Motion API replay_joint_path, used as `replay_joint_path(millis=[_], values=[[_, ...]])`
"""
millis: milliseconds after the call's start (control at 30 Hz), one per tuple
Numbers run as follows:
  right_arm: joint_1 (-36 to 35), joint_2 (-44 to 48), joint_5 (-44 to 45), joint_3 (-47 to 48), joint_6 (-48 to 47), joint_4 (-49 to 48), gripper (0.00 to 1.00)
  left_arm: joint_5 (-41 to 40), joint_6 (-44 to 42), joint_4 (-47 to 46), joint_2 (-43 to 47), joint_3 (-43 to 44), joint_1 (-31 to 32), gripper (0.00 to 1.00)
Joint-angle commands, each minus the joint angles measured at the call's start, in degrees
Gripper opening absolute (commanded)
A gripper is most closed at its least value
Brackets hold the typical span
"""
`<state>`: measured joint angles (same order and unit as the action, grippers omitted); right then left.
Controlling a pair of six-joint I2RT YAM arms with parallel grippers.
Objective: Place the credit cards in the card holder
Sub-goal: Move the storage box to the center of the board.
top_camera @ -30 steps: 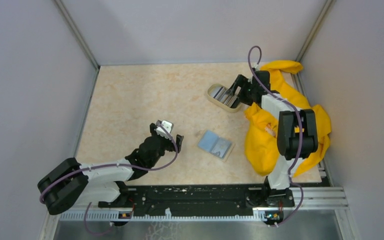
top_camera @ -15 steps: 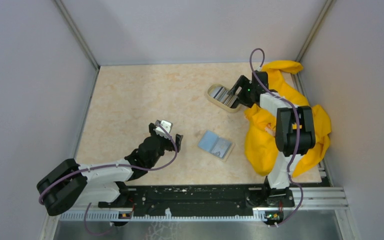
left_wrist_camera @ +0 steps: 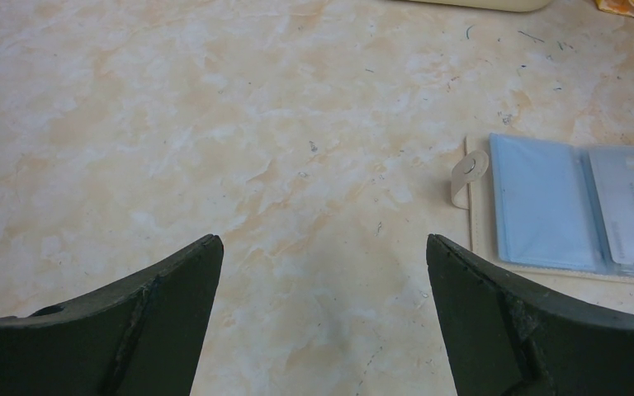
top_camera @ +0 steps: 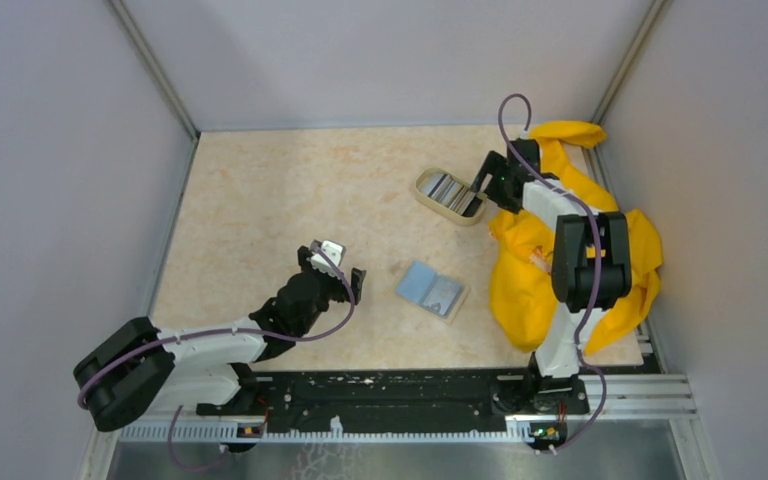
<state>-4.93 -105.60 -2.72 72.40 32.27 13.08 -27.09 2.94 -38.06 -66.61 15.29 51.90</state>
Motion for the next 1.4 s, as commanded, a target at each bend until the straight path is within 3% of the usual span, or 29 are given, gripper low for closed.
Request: replay_joint_path(millis=[0,200,367,600,1000,1233,1367], values=[[1.23,-0.51,2.37,2.18,-3.18,1.28,0.82,-0.68,-0.6,-0.09,-0.52,0.85,-0.13,0.99],[1.19,4.21,-4.84,-0.32,-8.85,-4.43,0.74,-0.68,-0.57,-0.03,-0.54,0.84,-0.13,0.98],[1.24,2.89,-0.34,0.55,-12.34,-1.75,0.62,-0.6,-0.7,0.01,-0.81,0.97,-0.13,0.98],[1.15,-1.82,3.84,1.87,-16.42,0.44,0.55,-0.59,-0.58,-0.04,-0.56,0.8,-0.13,0.98],[-0.04,-2.68,3.61,4.7,-28.01,3.05,0.35,-0.51,-0.58,0.01,-0.62,0.88,-0.13,0.98],[0.05,-2.98,2.99,6.64,-37.35,6.73,0.17,-0.34,-0.69,0.07,-0.76,0.97,-0.13,0.99],[0.25,-2.93,-0.7,7.11,-41.73,8.44,0.14,-0.33,-0.73,0.1,-0.72,0.97,-0.13,0.98]])
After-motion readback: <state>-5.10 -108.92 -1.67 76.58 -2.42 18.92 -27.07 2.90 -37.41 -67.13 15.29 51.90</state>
